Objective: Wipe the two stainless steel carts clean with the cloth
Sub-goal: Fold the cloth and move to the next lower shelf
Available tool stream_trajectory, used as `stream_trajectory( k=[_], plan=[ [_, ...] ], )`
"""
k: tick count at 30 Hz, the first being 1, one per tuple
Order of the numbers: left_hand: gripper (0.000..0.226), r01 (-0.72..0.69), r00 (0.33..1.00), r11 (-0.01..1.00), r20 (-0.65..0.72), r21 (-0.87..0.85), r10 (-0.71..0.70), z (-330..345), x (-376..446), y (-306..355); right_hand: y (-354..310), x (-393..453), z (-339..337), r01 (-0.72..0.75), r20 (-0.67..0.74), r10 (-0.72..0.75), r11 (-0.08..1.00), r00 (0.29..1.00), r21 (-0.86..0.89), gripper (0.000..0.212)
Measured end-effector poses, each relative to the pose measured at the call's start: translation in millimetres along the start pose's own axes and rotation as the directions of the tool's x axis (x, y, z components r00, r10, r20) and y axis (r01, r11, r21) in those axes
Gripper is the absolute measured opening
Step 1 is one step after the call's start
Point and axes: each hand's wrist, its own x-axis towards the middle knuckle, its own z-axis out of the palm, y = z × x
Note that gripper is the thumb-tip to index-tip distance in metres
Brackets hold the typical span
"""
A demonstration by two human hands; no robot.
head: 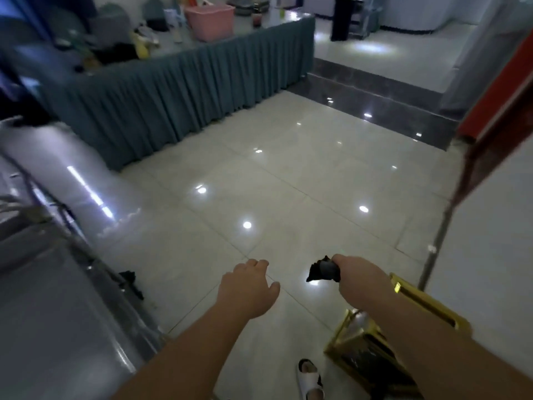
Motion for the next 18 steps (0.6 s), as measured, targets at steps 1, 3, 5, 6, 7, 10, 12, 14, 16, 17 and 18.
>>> stream_trajectory(
  k=[1,3,5,6,7,10,12,14,16,17,18],
  plan=[
    [0.068,0.053,0.999,0.999,-0.012,-0.013,-0.053,-5,10,-5,-4,23,-6,0.059,0.001,-0.059,0.998,0.998,-0.022,0.033],
    [0.070,0.171,0.985,0.984,-0.004,-0.056,-0.172,-16,23,-15,-17,63,-21,0.172,0.029,-0.170,0.983,0.985,-0.069,0.034],
    [0.072,0.279,0.960,0.954,0.000,-0.108,-0.281,-20,27,-28,-34,99,-31,0.277,0.053,-0.274,0.956,0.960,-0.091,0.035],
    [0.073,0.330,0.943,0.935,0.000,-0.128,-0.333,-22,28,-35,-44,116,-36,0.327,0.061,-0.322,0.939,0.945,-0.103,0.034],
    [0.073,0.382,0.922,0.911,0.001,-0.155,-0.386,-23,30,-42,-56,133,-41,0.377,0.069,-0.371,0.919,0.926,-0.117,0.034],
    [0.073,0.507,0.858,0.835,0.034,-0.212,-0.512,-26,26,-66,-98,170,-48,0.512,0.129,-0.497,0.846,0.858,-0.148,0.033],
    [0.074,0.562,0.822,0.793,0.047,-0.236,-0.568,-29,25,-84,-132,190,-48,0.583,0.168,-0.561,0.799,0.811,-0.146,0.033],
    [0.074,0.609,0.784,0.747,0.057,-0.266,-0.619,-35,30,-107,-170,209,-50,0.647,0.200,-0.618,0.748,0.760,-0.149,0.034],
    [0.074,0.640,0.753,0.712,0.050,-0.289,-0.656,-40,40,-134,-208,227,-50,0.700,0.235,-0.662,0.695,0.712,-0.163,0.037],
    [0.074,0.647,0.743,0.700,0.041,-0.300,-0.669,-42,46,-148,-227,236,-50,0.718,0.251,-0.675,0.676,0.694,-0.169,0.040],
    [0.074,0.652,0.735,0.693,0.032,-0.309,-0.677,-45,52,-163,-246,244,-50,0.730,0.267,-0.682,0.660,0.681,-0.177,0.043]
  ],
)
